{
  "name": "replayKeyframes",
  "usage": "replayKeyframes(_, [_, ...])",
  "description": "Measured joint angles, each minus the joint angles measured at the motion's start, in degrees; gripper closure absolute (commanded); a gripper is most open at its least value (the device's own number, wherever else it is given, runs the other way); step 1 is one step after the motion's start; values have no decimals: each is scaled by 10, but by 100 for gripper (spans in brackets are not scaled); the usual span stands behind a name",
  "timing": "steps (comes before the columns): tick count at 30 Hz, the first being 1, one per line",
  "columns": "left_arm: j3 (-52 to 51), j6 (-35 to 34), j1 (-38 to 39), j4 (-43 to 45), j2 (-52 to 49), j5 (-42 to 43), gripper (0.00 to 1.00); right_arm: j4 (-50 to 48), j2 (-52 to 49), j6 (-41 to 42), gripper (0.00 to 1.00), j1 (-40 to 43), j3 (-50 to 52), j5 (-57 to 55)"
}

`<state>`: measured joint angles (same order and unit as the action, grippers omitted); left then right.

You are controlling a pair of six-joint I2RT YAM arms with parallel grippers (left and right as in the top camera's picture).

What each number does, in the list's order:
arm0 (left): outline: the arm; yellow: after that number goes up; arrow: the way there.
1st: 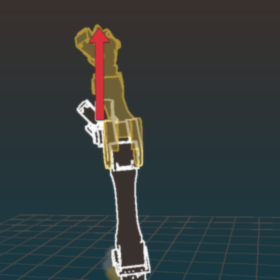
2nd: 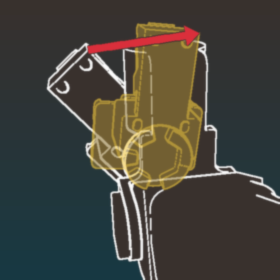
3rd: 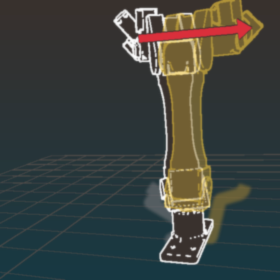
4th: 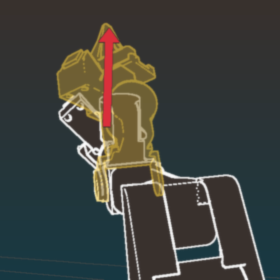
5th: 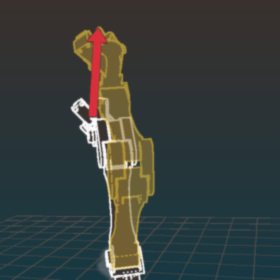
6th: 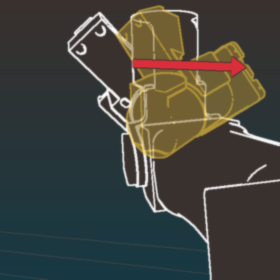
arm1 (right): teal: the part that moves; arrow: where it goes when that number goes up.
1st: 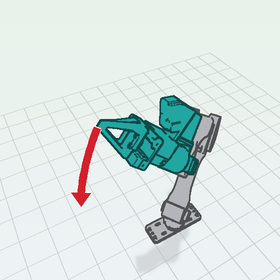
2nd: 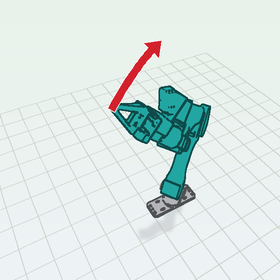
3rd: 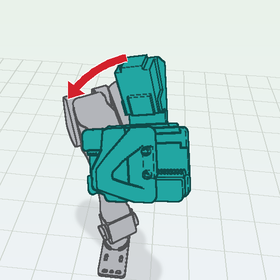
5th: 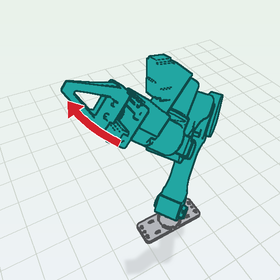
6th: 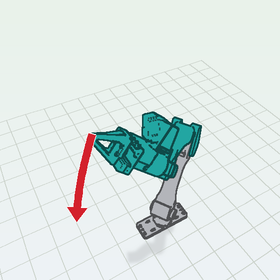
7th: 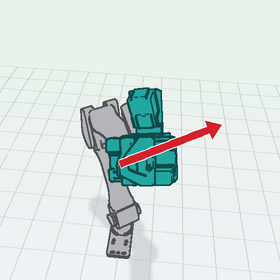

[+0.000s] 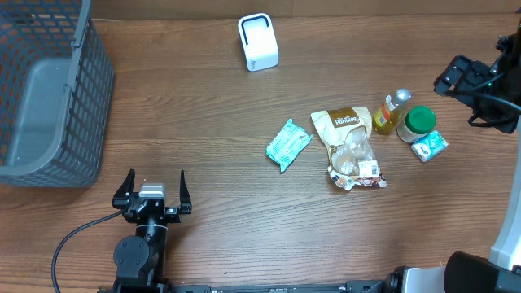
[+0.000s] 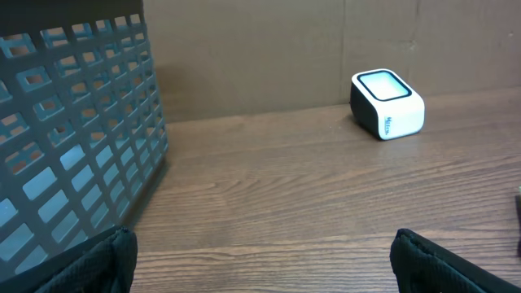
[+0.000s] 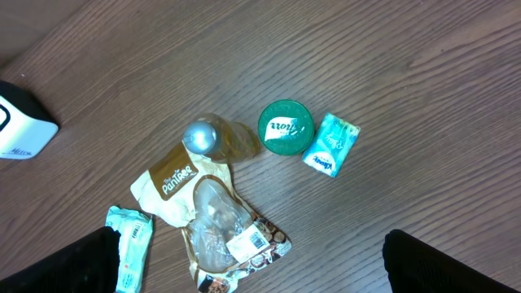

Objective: Scan the item barcode

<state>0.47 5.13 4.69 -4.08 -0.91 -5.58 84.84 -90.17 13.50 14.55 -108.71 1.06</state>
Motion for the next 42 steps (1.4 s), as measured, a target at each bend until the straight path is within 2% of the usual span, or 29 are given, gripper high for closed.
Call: replayKeyframes(42, [0, 0, -11, 0, 0, 0, 1, 0, 0, 0, 0, 0, 0, 0])
